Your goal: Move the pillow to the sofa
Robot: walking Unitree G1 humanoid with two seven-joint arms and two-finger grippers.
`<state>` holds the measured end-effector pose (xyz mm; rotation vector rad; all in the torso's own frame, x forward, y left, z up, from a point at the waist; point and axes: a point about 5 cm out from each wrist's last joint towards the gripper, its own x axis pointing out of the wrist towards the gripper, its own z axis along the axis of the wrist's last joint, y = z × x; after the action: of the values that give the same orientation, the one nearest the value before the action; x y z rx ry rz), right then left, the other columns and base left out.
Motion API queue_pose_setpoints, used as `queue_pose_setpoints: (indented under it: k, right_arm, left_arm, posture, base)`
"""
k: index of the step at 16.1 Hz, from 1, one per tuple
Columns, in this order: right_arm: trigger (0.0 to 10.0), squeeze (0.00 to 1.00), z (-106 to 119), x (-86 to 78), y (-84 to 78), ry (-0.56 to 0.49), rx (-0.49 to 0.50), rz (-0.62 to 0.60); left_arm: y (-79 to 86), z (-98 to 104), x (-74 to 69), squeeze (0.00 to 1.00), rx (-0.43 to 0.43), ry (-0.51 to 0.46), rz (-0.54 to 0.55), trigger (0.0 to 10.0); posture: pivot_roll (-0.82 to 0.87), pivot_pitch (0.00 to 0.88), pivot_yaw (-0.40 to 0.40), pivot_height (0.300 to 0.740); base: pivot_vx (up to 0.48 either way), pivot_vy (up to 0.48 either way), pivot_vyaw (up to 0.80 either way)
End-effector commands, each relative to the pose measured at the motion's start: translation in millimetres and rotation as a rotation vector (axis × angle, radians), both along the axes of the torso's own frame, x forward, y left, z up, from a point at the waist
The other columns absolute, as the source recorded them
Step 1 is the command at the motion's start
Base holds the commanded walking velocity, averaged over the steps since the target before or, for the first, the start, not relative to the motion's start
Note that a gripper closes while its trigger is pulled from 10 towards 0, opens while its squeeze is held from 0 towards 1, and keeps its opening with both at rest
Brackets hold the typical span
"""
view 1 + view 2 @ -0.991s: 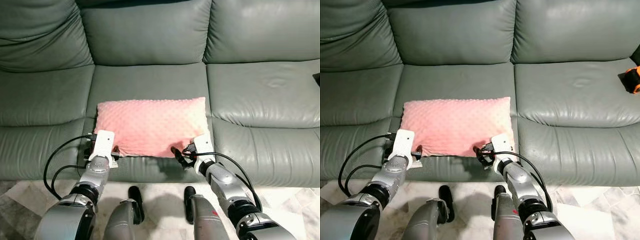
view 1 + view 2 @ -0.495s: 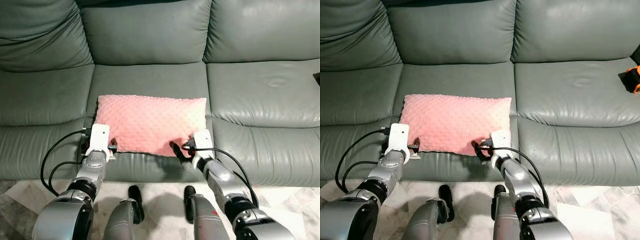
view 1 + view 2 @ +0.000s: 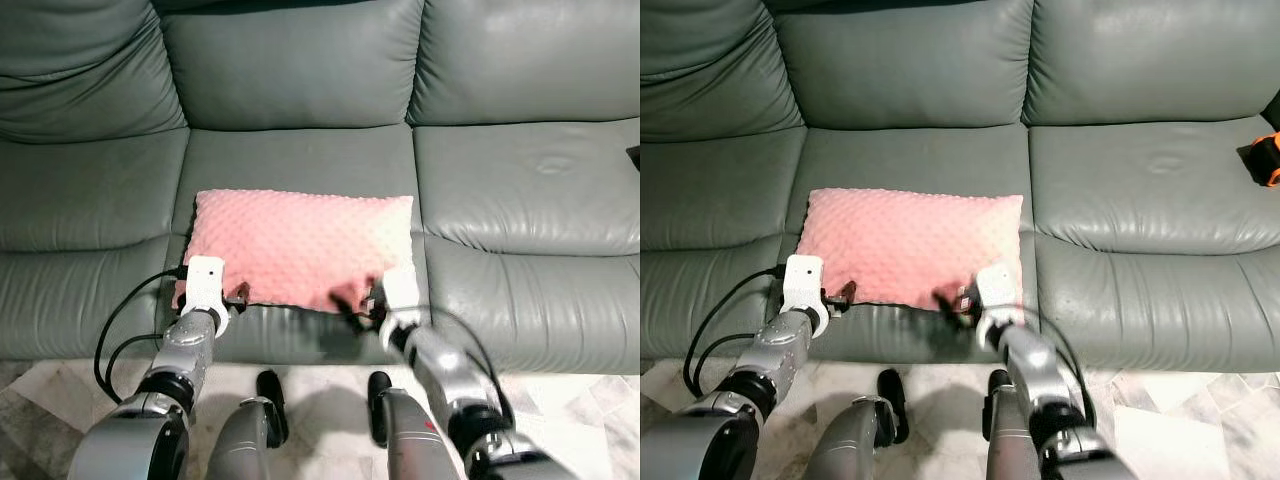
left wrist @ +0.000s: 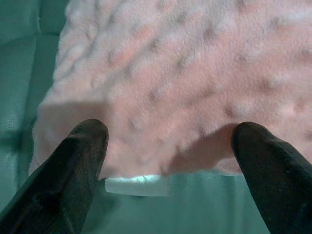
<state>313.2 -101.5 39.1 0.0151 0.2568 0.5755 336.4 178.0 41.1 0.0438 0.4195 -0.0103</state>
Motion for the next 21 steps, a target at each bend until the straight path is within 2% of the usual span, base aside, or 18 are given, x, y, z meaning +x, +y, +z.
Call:
queue_pose_setpoints:
  k: [1,3,5,6,10,14,21]
  right_arm:
    - [10.0,0.00,-22,-15.9,-5.2,0.106,-0.025,0.020]
    - [10.0,0.00,-30,-20.7,-10.9,0.170,-0.021,0.022]
    - [10.0,0.00,-31,-22.1,-10.2,0.208,0.004,0.049]
    - [10.0,0.00,-36,-25.1,-14.5,0.223,-0.018,0.049]
    - [10.0,0.00,-39,-27.7,-27.7,0.174,-0.126,0.043]
    - [10.0,0.00,-35,-21.1,-35.0,0.149,-0.178,0.010]
    - [10.0,0.00,-25,-8.6,-44.2,0.074,-0.284,-0.064]
  left_arm:
    - [3.6,-18,-15.2,0.00,-0.051,0.068,0.003,10.0]
    - [0.8,-23,-19.2,0.00,-0.111,0.080,-0.025,10.0]
    - [0.1,-25,-22.2,0.00,-0.115,0.084,-0.048,10.0]
    - [1.7,-27,-23.9,0.00,-0.115,0.090,-0.046,10.0]
    - [-6.2,-26,-24.7,0.00,-0.204,0.083,-0.114,10.0]
    - [-0.7,-31,-31.8,0.00,-0.184,0.096,-0.142,10.0]
    - [6.5,-27,-30.8,0.00,-0.162,0.089,-0.149,10.0]
  posture:
    - [-0.14,0.447,0.084,0.740]
    - [-0.13,0.444,0.091,0.740]
    - [-0.12,0.444,0.095,0.740]
    - [-0.12,0.446,0.095,0.740]
    - [-0.07,0.453,0.106,0.740]
    - [-0.03,0.455,0.118,0.740]
    - [-0.01,0.458,0.133,0.740]
  base:
    - [0.000,0.000,0.00]
    - [0.000,0.000,0.00]
    - [0.000,0.000,0.00]
    - [0.000,0.000,0.00]
    - [0.000,0.000,0.00]
    - [0.000,0.000,0.00]
    - [0.000,0.000,0.00]
